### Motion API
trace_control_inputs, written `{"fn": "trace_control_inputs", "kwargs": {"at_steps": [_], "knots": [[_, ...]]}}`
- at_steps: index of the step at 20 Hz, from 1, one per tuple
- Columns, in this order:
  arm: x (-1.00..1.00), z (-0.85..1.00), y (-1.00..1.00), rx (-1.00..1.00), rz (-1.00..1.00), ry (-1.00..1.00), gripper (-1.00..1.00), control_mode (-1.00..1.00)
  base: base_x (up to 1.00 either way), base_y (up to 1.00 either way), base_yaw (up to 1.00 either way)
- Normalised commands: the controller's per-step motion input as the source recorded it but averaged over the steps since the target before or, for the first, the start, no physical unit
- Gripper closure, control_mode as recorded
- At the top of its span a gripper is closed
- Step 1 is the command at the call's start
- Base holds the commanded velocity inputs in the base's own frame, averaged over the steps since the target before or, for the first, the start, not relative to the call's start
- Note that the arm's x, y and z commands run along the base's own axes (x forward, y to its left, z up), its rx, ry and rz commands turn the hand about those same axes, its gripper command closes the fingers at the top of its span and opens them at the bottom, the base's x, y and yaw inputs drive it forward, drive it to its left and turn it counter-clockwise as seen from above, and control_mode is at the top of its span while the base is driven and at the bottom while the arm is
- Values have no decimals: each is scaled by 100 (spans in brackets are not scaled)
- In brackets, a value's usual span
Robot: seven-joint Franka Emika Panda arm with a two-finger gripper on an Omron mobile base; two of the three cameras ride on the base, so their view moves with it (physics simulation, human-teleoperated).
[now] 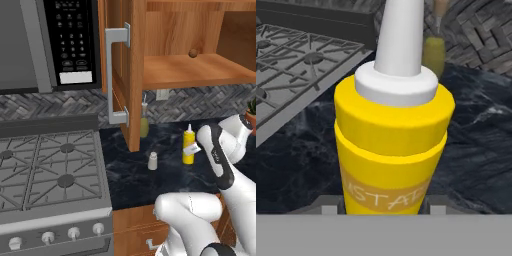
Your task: Pick the mustard and shaker from the counter and place them in the cabinet.
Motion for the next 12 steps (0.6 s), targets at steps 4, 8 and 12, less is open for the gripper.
{"fn": "trace_control_inputs", "kwargs": {"at_steps": [4,8,12], "knots": [[-32,69,29,0,2,-11,100,-100,0,0,0],[-40,72,15,0,0,-14,100,-100,0,0,0],[-26,68,18,0,0,-15,100,-100,0,0,0]]}}
